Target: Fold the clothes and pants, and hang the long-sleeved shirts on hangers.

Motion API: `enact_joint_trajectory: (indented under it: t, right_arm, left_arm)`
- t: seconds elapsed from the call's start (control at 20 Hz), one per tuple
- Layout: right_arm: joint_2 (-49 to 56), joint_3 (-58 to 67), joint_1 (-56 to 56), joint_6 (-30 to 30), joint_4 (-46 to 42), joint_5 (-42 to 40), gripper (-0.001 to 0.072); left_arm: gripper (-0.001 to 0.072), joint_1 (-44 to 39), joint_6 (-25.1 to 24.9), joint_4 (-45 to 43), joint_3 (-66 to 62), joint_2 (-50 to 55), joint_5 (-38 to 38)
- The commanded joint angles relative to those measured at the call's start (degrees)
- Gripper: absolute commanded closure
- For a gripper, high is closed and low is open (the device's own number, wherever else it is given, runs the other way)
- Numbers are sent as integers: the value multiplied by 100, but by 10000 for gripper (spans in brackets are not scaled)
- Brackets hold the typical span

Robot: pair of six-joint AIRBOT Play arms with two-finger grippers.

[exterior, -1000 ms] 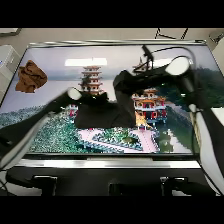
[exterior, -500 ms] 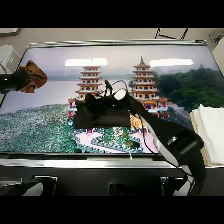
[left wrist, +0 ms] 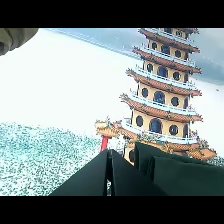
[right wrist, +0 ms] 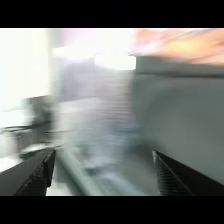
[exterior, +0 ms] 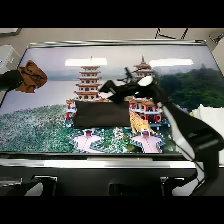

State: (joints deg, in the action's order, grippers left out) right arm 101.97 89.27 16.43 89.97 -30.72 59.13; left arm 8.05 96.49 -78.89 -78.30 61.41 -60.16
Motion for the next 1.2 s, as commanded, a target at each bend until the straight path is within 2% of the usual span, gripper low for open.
enact_joint_trajectory:
  t: [0.0,0.1,0.2,0.25,0.45,0.55,0.75,0.8,0.85,0.9,1.0,1.15]
  right_arm:
    - [-229,-127,-1370,1178,-3005,2035,45]
    - [-118,-555,-1661,1099,-2874,2411,45]
    - [42,-962,-1598,317,-2116,2234,48]
    - [142,-1062,-1537,-59,-1718,2100,83]
    - [461,-1073,-1432,-599,-651,1593,153]
    - [557,-1073,-1432,-688,-221,1499,157]
    - [761,-1073,-1248,-551,-186,1268,160]
    - [822,-1071,-1169,-485,-184,1213,226]
    - [855,-1071,-1104,-468,-179,1176,395]
    - [855,-1071,-1075,-472,-155,1165,657]
    - [802,-916,-1156,-887,175,1397,678]
    - [448,-188,-1606,-979,212,1895,679]
  left_arm:
    - [686,-9,-66,-20,9,-24,-9]
    - [686,-33,-66,-20,9,-22,-7]
    - [686,-105,-66,-17,9,-20,-13]
    - [686,-144,-68,-20,9,-15,-31]
    - [686,-308,-42,2,9,-15,-48]
    - [686,-413,-42,2,9,-15,-48]
    - [686,-584,-39,7,9,-15,-48]
    - [685,-612,-42,24,9,-15,-48]
    - [686,-625,-42,28,9,-17,-48]
    - [685,-636,-44,26,9,-17,-50]
    - [685,-634,-46,39,9,-17,-48]
    - [685,-634,-50,37,9,-15,-44]
